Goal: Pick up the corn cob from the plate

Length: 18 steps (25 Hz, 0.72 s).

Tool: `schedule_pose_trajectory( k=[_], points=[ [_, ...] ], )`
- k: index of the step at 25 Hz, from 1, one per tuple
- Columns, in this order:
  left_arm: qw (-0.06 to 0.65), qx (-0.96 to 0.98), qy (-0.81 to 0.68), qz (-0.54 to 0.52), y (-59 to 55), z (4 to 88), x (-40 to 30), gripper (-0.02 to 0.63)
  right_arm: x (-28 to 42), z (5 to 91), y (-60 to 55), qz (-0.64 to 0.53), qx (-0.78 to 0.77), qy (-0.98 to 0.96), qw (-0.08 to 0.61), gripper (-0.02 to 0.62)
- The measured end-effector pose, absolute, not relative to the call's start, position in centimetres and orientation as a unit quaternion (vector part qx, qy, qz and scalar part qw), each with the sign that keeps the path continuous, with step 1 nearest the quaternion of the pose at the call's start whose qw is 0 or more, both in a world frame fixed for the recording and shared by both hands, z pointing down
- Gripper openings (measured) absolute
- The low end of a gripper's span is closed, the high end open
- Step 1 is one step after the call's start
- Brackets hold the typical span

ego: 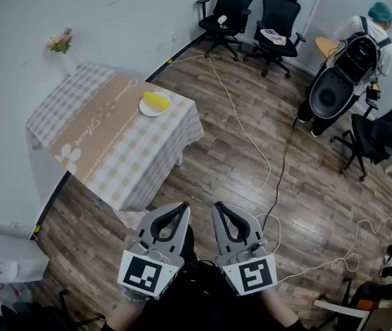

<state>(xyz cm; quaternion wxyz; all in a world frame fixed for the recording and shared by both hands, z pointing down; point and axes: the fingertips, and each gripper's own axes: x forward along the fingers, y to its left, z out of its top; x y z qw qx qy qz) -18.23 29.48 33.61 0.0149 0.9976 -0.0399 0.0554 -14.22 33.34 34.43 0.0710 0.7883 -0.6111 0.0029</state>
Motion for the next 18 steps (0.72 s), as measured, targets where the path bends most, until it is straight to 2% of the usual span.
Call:
schedule_pose_trajectory(
  k=[18],
  points=[
    [0.029,0.998,-0.031,0.056,21.8,33.4,-10.1,0.012,-6.4,34.1,25.3,0.005,0.789,-0.609,0.081,0.043]
  ],
)
